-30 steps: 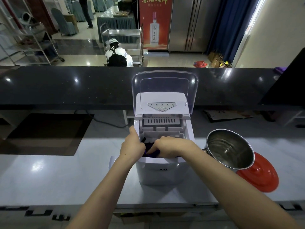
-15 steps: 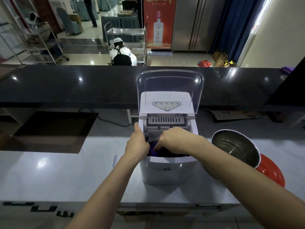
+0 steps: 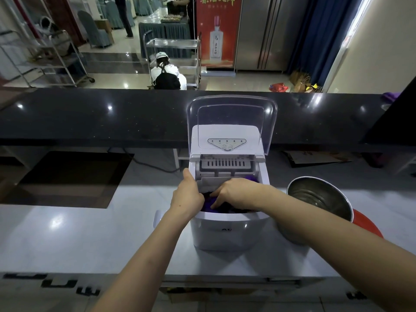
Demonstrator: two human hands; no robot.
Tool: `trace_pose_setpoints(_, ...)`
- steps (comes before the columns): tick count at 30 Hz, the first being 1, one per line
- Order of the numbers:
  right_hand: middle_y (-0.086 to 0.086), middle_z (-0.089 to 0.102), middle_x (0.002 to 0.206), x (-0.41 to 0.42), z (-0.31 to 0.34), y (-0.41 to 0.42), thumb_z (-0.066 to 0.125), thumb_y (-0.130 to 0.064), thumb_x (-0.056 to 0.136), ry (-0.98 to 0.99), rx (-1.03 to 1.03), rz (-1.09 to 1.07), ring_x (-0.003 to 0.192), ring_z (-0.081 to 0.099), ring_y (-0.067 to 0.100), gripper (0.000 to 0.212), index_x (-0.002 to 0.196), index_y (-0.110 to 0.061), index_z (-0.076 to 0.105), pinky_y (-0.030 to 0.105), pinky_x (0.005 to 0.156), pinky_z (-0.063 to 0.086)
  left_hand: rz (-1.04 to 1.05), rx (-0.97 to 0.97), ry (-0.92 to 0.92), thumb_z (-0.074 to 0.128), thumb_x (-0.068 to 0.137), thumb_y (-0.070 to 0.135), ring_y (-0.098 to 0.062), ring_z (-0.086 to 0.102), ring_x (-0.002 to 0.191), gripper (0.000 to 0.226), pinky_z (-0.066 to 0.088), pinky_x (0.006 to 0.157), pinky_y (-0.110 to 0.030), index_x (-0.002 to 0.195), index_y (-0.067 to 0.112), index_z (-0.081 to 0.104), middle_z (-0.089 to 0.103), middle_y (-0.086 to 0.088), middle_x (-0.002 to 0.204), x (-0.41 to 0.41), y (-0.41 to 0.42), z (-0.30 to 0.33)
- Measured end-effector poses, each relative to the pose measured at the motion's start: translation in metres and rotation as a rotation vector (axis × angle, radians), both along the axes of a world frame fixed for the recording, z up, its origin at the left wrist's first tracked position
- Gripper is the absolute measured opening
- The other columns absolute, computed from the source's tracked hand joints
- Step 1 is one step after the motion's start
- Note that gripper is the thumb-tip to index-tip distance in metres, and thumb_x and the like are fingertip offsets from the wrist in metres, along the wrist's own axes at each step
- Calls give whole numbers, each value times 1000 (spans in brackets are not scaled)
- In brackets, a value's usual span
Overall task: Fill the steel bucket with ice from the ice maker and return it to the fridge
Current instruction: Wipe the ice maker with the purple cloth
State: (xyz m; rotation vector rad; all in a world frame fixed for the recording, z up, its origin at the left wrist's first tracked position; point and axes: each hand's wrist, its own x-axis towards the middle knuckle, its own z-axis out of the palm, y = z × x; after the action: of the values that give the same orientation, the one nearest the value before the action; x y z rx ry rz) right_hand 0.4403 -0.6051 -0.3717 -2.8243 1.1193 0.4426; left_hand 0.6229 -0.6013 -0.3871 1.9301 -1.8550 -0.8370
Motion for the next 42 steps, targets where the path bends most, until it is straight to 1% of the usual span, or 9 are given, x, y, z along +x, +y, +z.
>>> trace_pose_setpoints(6, -4, 67, 140, -19, -1, 0, 52, -1, 97, 26, 83, 6, 118, 66, 30, 61, 137, -44, 66, 43, 92, 55, -11, 12, -6, 51, 87, 5, -37, 61, 90, 64, 55, 72, -42, 144, 16, 23, 60, -9, 105, -1, 1, 3)
trace_pose_setpoints(12, 1, 69, 137, -14, -3, 2, 75, -3, 89, -125, -299, 356, 133, 59, 29, 41, 125, -23, 75, 43, 93, 60, 16, 5, -8, 50, 88, 5, -38, 61, 99, 63, 50, 77, -40, 144, 18, 24, 63, -12, 121, -3, 1, 1)
trace_pose_setpoints(16, 3, 75, 120, -5, -16, -11, 64, -3, 96, -183, -385, 478, 129, 60, 29, 20, 101, -11, 81, 41, 106, 52, 15, 6, -17, 51, 89, 6, -41, 62, 104, 60, 49, 79, -41, 141, 16, 25, 63, -15, 123, -4, 1, 2)
trace_pose_setpoints(21, 3, 72, 133, -8, -24, -11, 75, 3, 82, -152, -184, 281, 130, 62, 29, 35, 111, -16, 81, 45, 91, 61, 20, 4, -39, 52, 89, 4, -43, 61, 106, 66, 46, 75, -40, 147, 15, 22, 63, -18, 124, -4, 1, 1)
trace_pose_setpoints(25, 5, 65, 143, -19, -8, -3, 65, 2, 90, -138, -68, 31, 129, 62, 29, 52, 134, -26, 72, 44, 100, 54, 12, 6, -34, 51, 89, 6, -41, 62, 99, 66, 50, 73, -40, 147, 16, 21, 64, -17, 117, -3, 0, -1)
trace_pose_setpoints(28, -3, 70, 135, -30, -4, 3, 58, 1, 94, -101, 37, -108, 119, 65, 23, 55, 137, -31, 70, 32, 91, 51, 2, 5, -20, 53, 89, 10, -40, 63, 93, 63, 55, 72, -43, 144, 17, 22, 63, -13, 107, -3, 0, 1)
trace_pose_setpoints(32, -4, 72, 126, -30, 5, 11, 59, -9, 97, -36, 219, -193, 109, 64, 23, 51, 137, -39, 68, 40, 93, 54, 1, 12, -27, 55, 89, 5, -39, 63, 90, 66, 51, 68, -40, 145, 15, 22, 58, -10, 100, -2, 1, 2)
trace_pose_setpoints(38, -1, 69, 130, -11, 30, 20, 57, -17, 102, 150, -61, -182, 113, 66, 32, 51, 141, -51, 58, 40, 83, 55, 5, 6, -32, 54, 89, 5, -41, 63, 98, 70, 58, 81, -49, 148, 16, 19, 64, -17, 116, -3, 1, 2)
trace_pose_setpoints(42, -1, 70, 105, -6, 13, 21, 57, -5, 93, 149, 60, -252, 96, 67, 31, 54, 127, -45, 69, 37, 77, 56, -7, 10, -24, 54, 87, 5, -41, 63, 93, 71, 57, 76, -47, 148, 16, 20, 64, -16, 110, -2, 1, 1)
